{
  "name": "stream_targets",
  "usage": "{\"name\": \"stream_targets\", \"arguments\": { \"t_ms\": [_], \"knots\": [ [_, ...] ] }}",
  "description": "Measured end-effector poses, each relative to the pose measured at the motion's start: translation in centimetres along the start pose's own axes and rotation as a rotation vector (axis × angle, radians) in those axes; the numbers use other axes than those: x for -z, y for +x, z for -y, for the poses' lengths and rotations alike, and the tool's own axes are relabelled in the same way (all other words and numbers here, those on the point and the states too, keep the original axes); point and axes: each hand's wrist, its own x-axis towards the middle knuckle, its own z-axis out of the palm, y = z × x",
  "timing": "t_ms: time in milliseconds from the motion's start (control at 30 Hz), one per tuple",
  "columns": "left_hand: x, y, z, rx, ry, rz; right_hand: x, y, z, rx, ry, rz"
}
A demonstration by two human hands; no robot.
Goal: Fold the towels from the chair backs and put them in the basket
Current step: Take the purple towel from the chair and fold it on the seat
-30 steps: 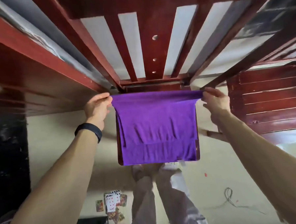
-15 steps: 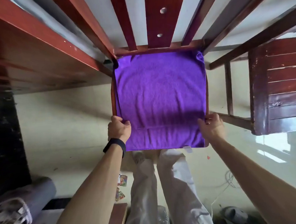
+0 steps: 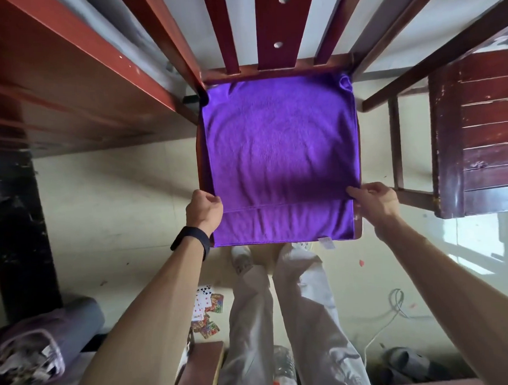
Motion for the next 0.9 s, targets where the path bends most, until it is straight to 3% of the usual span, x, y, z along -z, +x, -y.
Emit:
{"name": "stream_targets", "arguments": {
  "t_ms": [200,267,400,633,900],
  "knots": [
    [2.0,-2.4,-0.6,0.143,-0.55,0.135,1.3,-3.0,0.4,0.023,0.249,0.06],
    [3.4,-3.7,0.0,0.199,-0.632,0.183,2.0,-4.3,0.0,0.019,0.295,0.095],
    [3.9,-5.1,3.5,0.243,-0.531,0.121,2.0,-5.8,-2.6,-0.041,0.252,0.092],
    [-0.4,-3.7,7.3,0.137,-0.044,-0.011,-1.3,-4.5,-8.2,-0.178,0.069,-0.004],
    [-3.0,-4.0,7.3,0.18,-0.036,-0.066,-2.8,-3.3,-8.8,-0.166,-0.065,-0.091]
  ]
}}
